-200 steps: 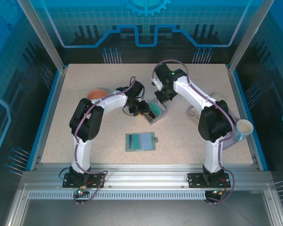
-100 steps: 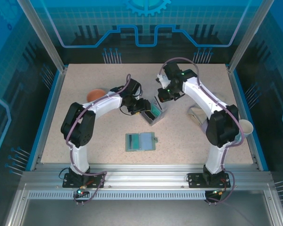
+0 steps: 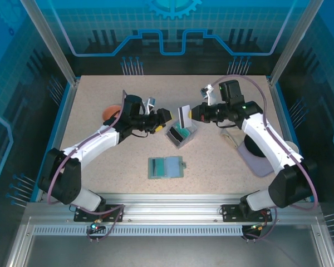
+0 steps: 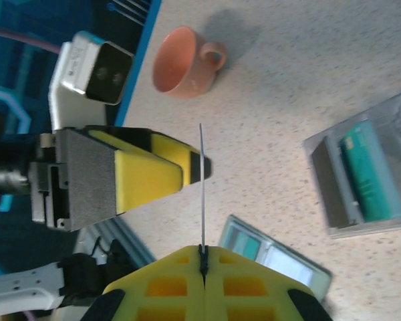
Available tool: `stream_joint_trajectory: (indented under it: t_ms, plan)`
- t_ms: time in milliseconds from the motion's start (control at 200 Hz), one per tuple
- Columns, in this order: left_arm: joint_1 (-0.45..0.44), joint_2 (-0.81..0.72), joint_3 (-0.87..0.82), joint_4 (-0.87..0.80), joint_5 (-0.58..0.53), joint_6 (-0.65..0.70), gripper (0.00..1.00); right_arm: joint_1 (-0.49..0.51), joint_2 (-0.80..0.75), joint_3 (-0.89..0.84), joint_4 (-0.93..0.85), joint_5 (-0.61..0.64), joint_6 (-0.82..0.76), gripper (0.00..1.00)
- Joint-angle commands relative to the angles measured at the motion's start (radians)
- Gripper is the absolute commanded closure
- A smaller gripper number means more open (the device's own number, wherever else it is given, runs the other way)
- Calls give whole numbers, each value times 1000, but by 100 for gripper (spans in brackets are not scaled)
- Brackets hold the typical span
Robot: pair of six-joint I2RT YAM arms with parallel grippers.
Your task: Put the credit cards into the card holder
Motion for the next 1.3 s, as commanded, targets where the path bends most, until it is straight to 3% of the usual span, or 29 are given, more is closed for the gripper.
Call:
stream_joint_trajectory:
  t_ms: [0, 400, 685, 960, 1120, 1296]
  plan:
    - [0, -17, -47, 189, 128, -120, 30, 0, -34, -45, 138, -135, 114, 100]
    - [-1, -74, -68, 323, 203, -179, 46, 20, -20, -72, 198, -146, 172, 100]
    - [11, -148, -111, 201, 44, -167, 36, 3, -47, -98, 194, -77, 199, 100]
    - [4, -114, -112, 346, 167, -205, 39, 31, -40, -149, 305, -119, 276, 100]
    - [-1, -101, -95, 345, 184, -206, 47, 40, -31, -155, 343, -140, 296, 100]
    - [-1, -90, -89, 309, 177, -197, 47, 46, -27, -155, 374, -164, 312, 100]
